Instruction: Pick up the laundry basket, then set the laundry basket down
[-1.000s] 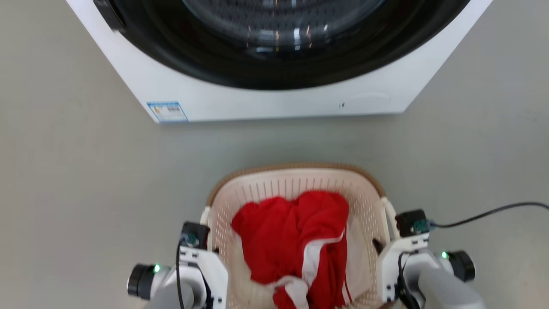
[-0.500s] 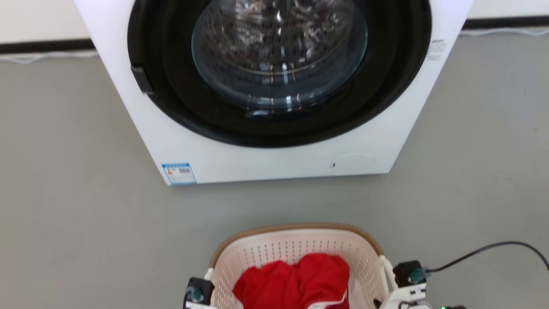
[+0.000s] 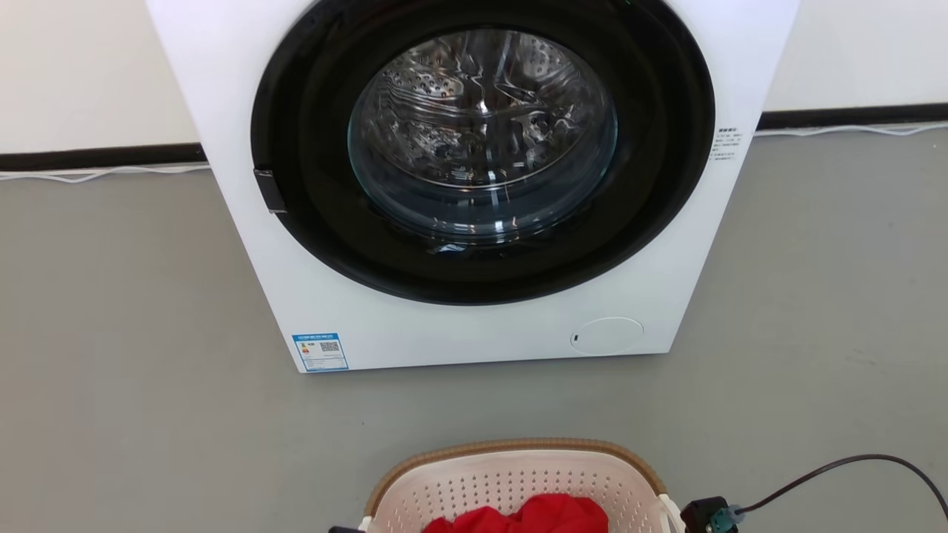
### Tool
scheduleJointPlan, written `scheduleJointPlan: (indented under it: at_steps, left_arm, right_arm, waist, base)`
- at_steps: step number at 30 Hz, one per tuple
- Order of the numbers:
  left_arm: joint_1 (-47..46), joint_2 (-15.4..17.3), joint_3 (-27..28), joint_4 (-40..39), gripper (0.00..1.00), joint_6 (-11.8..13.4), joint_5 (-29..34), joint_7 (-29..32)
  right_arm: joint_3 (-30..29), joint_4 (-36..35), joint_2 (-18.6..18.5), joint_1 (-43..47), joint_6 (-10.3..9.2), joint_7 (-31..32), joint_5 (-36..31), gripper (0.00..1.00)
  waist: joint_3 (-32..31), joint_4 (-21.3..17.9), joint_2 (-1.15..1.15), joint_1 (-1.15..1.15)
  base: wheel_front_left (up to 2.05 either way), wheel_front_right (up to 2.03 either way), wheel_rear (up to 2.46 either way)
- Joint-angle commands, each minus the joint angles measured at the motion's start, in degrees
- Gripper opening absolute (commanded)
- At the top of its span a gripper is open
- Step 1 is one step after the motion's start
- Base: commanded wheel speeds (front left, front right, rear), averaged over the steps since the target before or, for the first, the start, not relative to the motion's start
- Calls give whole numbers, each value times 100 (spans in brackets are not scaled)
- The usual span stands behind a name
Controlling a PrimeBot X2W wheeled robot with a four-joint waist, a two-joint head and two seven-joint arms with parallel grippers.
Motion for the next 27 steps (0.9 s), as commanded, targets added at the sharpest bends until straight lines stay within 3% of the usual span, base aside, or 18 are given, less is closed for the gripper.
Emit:
scheduleJointPlan:
  at_steps: [1, 27]
  left_arm:
    - [-28, 23, -19, -144, 0, -8, 17, -29]
    - [-166, 23, -541, 33, 0, 48, -527, -139]
  right_arm:
    - [217, -127, 67, -42, 100, -8, -19, 0]
    - [634, 8, 67, -184, 100, -87, 338, 0]
  waist:
    - [-55, 37, 0, 0]
    - [-123, -17, 0, 0]
  base:
    - [0, 0, 0]
    - [0, 0, 0]
